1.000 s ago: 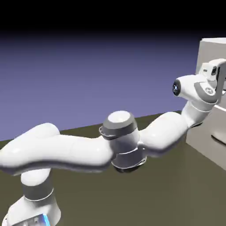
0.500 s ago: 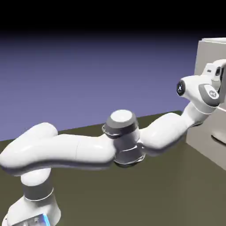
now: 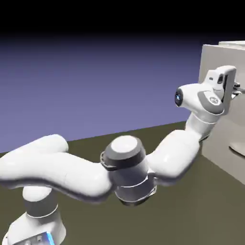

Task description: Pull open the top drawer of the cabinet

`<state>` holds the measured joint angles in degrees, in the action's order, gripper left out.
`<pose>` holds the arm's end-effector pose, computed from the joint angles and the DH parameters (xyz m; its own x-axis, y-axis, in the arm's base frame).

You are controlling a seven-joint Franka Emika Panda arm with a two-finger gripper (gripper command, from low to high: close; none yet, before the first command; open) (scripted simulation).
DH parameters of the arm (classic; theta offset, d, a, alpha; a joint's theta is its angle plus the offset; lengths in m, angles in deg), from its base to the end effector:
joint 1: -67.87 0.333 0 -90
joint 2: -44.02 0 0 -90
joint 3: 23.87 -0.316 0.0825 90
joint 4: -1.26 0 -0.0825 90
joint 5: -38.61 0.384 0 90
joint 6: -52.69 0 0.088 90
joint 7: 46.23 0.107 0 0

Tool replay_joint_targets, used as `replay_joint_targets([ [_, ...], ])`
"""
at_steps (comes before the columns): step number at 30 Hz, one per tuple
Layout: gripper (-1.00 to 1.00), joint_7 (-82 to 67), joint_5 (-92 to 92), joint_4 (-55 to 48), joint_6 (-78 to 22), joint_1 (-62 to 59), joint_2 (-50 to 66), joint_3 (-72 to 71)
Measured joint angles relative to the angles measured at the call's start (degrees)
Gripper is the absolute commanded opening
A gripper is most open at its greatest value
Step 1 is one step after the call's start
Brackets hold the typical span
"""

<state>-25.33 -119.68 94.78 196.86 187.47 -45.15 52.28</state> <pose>0.6888 -0.0182 0.4869 0.0003 0.7070 0.7073 0.0016 -0.7073 0.7070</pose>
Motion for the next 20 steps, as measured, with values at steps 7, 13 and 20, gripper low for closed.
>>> replay_joint_targets([
  [7,-1.00,2.27,-0.03,14.53,-5.11,-9.36,-0.73,-0.95],
  [13,-1.00,3.78,0.87,26.98,-9.02,-17.92,-1.45,-2.17],
  [20,1.00,4.73,1.81,35.82,-11.40,-24.41,-2.13,-3.38],
])
